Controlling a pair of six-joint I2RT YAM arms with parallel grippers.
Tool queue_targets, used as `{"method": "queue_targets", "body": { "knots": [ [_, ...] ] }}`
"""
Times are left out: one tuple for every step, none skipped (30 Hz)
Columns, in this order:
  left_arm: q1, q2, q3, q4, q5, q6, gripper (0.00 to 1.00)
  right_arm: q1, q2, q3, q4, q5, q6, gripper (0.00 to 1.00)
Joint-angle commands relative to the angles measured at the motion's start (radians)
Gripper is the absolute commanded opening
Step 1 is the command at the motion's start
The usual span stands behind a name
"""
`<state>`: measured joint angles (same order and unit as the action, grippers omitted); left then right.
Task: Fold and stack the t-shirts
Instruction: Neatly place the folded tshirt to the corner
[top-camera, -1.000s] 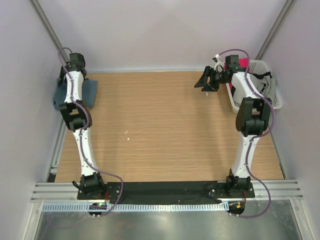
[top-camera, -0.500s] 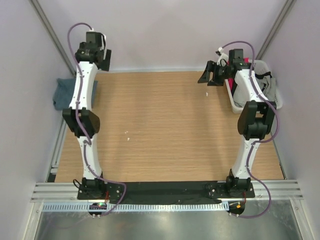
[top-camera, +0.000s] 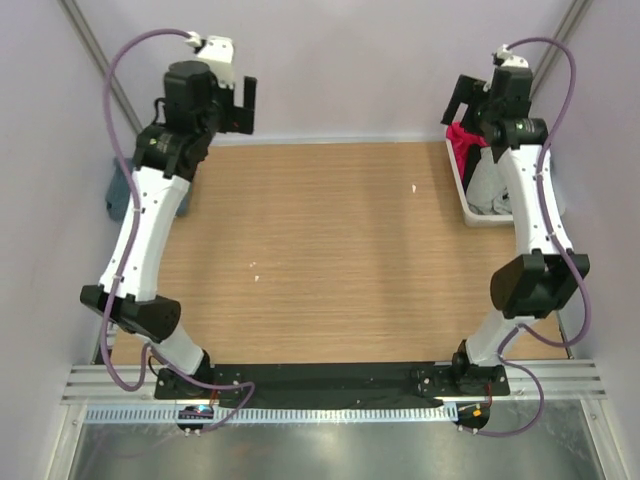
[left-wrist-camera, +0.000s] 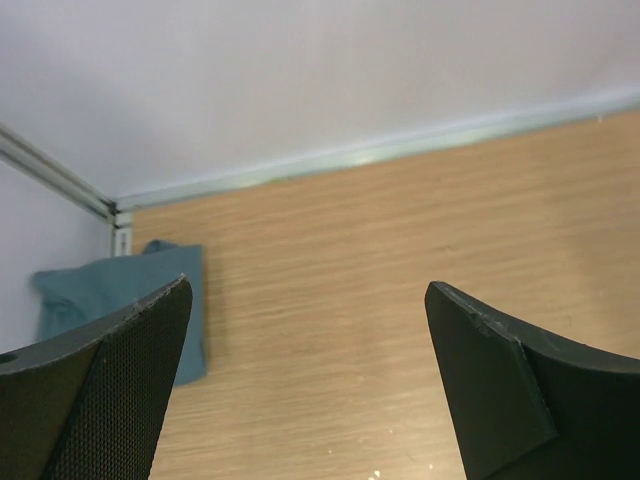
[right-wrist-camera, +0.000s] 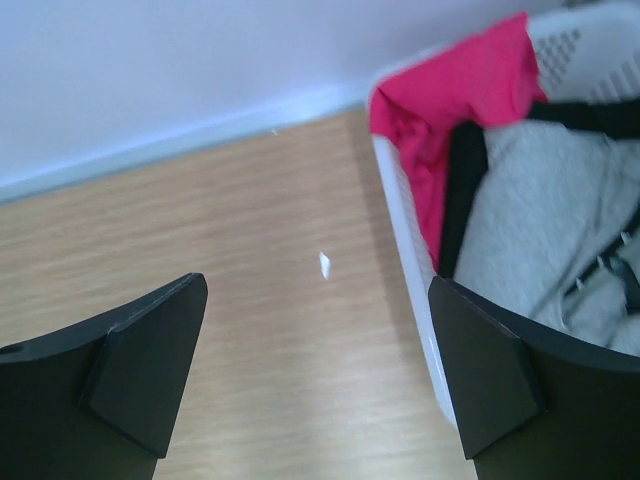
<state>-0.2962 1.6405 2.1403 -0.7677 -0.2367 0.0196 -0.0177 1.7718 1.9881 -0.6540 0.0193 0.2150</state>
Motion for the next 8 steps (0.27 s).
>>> {"method": "queue_targets", "body": {
  "knots": [
    [-0.040,0.056,-0.080,0.015,-0.038,0.001,1.00,0.015,-0.095,-0.197,0.034,0.195,0.004,1.00],
    [-0.044,0.064,-0.086,0.011,-0.035,-0.015,1.00,0.015,-0.116,-0.231,0.045,0.217,0.010,1.00],
    [-0.056,0.074,-0.097,0.007,-0.041,-0.042,1.00,0.015,-0.130,-0.274,0.053,0.223,0.023,1.00],
    [-0.064,0.076,-0.103,0.007,-0.038,-0.040,1.00,0.015,-0.161,-0.291,0.062,0.211,0.023,1.00],
    [-0.069,0.074,-0.109,0.004,-0.026,-0.035,1.00,0.015,-0.178,-0.310,0.070,0.205,0.011,1.00],
    [-0.070,0.073,-0.120,0.004,0.009,-0.038,1.00,0.015,-0.192,-0.345,0.079,0.196,-0.005,1.00],
    [-0.072,0.076,-0.120,0.002,0.019,-0.049,1.00,0.015,-0.201,-0.356,0.080,0.195,-0.014,1.00],
    [-0.072,0.078,-0.123,0.001,0.026,-0.058,1.00,0.015,-0.206,-0.370,0.077,0.206,-0.022,1.00]
  ]
}}
